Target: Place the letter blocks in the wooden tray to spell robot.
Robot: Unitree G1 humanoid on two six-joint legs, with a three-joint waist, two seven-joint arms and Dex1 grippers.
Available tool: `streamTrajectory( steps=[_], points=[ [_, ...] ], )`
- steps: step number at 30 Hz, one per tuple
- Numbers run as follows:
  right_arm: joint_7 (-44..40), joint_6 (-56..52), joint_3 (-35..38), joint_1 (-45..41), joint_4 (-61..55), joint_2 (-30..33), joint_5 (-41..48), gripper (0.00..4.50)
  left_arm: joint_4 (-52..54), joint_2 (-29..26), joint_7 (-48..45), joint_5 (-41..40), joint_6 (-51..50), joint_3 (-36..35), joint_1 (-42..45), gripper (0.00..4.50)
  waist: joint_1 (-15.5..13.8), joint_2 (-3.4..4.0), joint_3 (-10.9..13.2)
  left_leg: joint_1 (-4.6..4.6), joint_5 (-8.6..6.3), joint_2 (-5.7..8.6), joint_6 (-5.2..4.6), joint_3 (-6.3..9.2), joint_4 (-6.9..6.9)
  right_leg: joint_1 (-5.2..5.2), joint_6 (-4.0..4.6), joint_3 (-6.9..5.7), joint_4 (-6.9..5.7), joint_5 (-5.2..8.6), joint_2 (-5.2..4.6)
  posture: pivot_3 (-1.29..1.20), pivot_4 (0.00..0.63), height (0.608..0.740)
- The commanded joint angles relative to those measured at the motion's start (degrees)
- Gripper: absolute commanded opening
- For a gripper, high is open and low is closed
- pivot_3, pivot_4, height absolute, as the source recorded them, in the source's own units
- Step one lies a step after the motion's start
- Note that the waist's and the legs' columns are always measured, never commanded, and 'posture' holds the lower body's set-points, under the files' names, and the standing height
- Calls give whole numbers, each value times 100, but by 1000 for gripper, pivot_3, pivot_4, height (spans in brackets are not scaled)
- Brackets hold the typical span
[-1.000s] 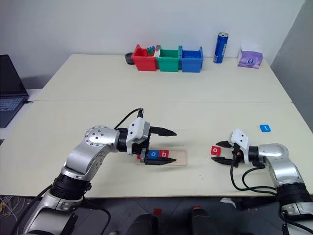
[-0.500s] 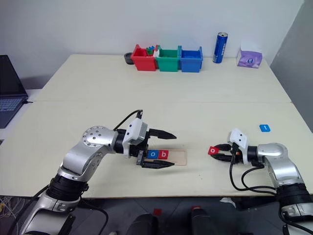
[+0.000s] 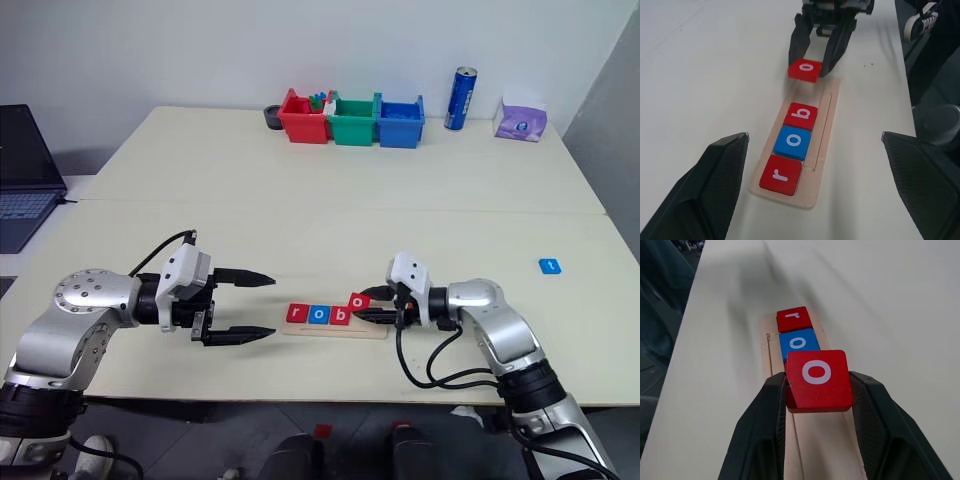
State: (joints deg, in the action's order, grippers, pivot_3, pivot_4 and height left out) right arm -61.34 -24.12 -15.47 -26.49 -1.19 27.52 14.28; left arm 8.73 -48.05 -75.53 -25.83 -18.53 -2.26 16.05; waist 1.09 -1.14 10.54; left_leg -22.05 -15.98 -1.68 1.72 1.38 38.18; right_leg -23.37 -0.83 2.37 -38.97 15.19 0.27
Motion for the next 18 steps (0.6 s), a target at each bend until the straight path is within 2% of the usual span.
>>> streamTrajectory(
  steps=[1,18],
  points=[
    [-98,273,-169,-143,122,-13,-170,1455,376,-39,124,-160,-62,-161,-105,4500,13,0,0,0,0,1,0,-1,0,0,0,1,-1,0,0,0,150,740],
    [-226,706,-346,-312,728,-131,-541,1455,528,124,371,-234,-225,21,50,4500,65,0,1,7,0,-1,0,1,-7,-1,4,-4,-6,1,24,0,150,740]
  ],
)
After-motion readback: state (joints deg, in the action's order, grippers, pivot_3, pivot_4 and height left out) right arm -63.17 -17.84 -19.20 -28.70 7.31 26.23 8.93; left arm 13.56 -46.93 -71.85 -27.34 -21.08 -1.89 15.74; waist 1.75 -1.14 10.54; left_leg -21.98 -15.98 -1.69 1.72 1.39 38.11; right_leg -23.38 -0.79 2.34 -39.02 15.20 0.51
